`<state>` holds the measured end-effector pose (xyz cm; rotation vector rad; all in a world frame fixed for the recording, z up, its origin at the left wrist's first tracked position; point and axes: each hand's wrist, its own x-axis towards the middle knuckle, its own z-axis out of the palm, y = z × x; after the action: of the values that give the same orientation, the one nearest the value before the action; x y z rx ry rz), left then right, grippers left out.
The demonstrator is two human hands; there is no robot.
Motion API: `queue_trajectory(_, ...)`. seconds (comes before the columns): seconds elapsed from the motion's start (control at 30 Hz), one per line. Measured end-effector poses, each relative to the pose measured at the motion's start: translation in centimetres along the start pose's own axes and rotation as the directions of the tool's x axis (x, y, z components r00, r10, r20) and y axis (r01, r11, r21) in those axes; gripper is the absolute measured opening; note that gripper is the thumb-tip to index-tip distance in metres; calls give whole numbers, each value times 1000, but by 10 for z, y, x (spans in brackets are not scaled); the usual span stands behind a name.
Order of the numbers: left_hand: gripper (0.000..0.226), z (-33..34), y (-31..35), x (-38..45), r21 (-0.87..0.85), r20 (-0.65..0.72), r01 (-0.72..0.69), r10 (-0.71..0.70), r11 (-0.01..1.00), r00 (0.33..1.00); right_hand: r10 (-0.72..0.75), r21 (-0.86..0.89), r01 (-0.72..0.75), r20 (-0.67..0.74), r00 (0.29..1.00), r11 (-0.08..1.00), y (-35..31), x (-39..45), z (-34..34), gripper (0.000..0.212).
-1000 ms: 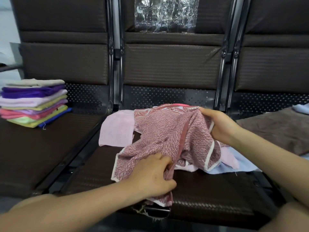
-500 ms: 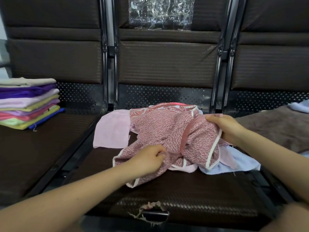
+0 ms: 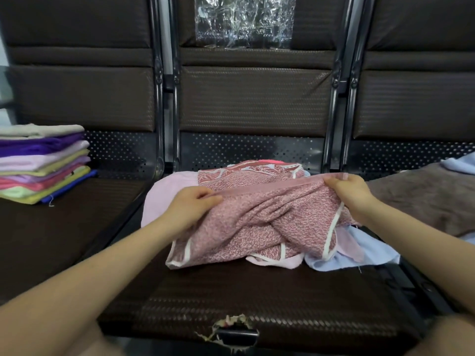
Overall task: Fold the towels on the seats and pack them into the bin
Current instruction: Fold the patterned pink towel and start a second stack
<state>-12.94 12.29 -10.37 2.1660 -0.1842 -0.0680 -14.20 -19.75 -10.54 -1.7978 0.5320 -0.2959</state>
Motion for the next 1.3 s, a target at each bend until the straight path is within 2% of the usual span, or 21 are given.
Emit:
queue_trajectory(0.03, 7, -5, -5, 5, -31, -36, 32, -34, 999, 999, 23, -14, -23, -1, 1000, 1000, 2, 2, 1, 11)
queue_trajectory(0.1, 3, -9, -18, 15, -107, -45, 134, -139, 985, 989, 133, -36, -130, 82, 988, 991, 7, 3, 6, 16)
queue_trajectory(0.13, 5, -7, -24, 18, -158, -12, 187, -191, 970, 981, 204, -19, -204, 153, 967, 979, 7, 2, 8, 22)
queue_trajectory(0.2, 15, 3, -26, 22, -354, 151, 323, -287, 878, 946, 278, 90, -323, 330, 902, 942, 1, -4, 9, 27)
queue_trajectory(0.27, 24, 16, -19, 24, -465, 319, 417, -292, 781, 902, 244, 202, -372, 469, 849, 906, -9, -8, 9, 27)
queue_trajectory(0.3, 25, 22, -15, 25, -455, 356, 420, -272, 785, 894, 208, 234, -370, 515, 832, 899, -13, -11, 10, 28)
queue_trajectory(0.37, 24, 31, -14, 28, -424, 340, 404, -272, 810, 900, 116, 212, -283, 573, 811, 935, -18, -18, 17, 24)
queue_trajectory(0.43, 28, 35, -20, 31, -416, 289, 415, -316, 809, 904, 17, 32, -43, 568, 823, 999, -16, -28, 27, 18)
queue_trajectory(0.5, 28, 33, -24, 30, -454, 281, 438, -341, 776, 897, -42, -166, 161, 556, 830, 973, -12, -37, 36, 18)
queue_trajectory(0.57, 24, 30, -23, 28, -510, 306, 443, -326, 737, 895, -88, -189, 211, 510, 856, 959, -12, -39, 47, 19)
queue_trajectory(0.63, 24, 27, -22, 30, -557, 324, 428, -289, 712, 901, -116, -38, 141, 389, 914, 989, -18, -33, 62, 18)
queue_trajectory(0.73, 20, 25, -18, 31, -574, 299, 380, -246, 726, 922, -47, 158, 13, 217, 975, 987, -25, -19, 76, 22)
queue_trajectory(0.87, 13, 33, -7, 24, -597, 269, 348, -228, 723, 936, 31, 181, -68, 200, 979, 981, -20, -18, 76, 13)
queue_trajectory(0.97, 17, 33, 4, 20, -645, 112, 250, -234, 722, 966, 2, 159, -31, 177, 984, 987, -21, -26, 57, 18)
queue_trajectory(1.07, 12, 21, 10, 11, -580, -60, 123, -193, 805, 979, -56, 153, 27, 187, 981, 988, -21, -34, 38, 7)
queue_trajectory(1.1, 12, 16, 13, 5, -579, -75, 103, -179, 808, 981, -63, 163, 32, 189, 980, 986, -21, -39, 33, 11)
queue_trajectory(1.2, 15, 2, 24, -19, -653, -61, 73, -148, 754, 987, 6, 208, -66, 275, 961, 976, -24, -58, 14, 13)
queue_trajectory(1.27, 16, -4, 31, -39, -704, -1, 94, -134, 704, 991, 107, 169, -201, 445, 889, 965, -30, -77, 1, 14)
queue_trajectory(1.3, 17, -6, 34, -51, -720, 80, 154, -139, 676, 987, 155, 112, -248, 525, 837, 962, -34, -87, -6, 15)
